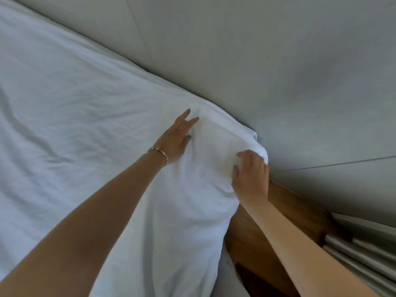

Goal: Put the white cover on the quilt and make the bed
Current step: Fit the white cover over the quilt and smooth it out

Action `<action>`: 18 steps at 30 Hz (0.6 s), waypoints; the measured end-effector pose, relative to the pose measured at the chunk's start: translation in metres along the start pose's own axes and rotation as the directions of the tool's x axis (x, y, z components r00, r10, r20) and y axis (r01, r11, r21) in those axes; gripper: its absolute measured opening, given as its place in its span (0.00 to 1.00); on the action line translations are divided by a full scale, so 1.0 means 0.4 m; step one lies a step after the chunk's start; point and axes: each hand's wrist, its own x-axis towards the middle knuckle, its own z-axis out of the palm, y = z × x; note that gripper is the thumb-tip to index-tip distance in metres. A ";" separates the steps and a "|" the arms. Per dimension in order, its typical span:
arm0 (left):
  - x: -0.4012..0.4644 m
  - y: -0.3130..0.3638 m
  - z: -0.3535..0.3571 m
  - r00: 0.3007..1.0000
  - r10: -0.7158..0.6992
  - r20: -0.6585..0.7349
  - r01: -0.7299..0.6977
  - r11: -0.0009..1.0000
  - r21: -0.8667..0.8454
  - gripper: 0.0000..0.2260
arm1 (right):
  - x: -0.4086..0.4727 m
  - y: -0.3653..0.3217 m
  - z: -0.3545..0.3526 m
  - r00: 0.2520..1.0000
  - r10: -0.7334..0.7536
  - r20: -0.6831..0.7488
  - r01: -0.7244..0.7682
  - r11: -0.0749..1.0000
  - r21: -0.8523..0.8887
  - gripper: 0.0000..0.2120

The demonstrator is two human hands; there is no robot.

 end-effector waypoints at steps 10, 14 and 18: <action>-0.604 -0.128 0.060 0.937 -0.342 -0.066 0.340 0.860 0.380 0.32 | -0.394 -0.225 0.162 0.733 -0.442 0.518 0.479 0.875 0.069 0.29; -0.678 -0.133 0.098 0.713 -0.699 -0.054 0.672 0.660 0.335 0.37 | -0.410 -0.156 0.138 0.775 -0.148 0.614 0.362 0.901 -0.240 0.28; -0.656 -0.051 0.153 0.684 -0.723 -0.098 0.722 0.650 0.236 0.36 | -0.425 -0.193 0.106 0.863 -0.112 0.493 0.301 0.897 -0.324 0.26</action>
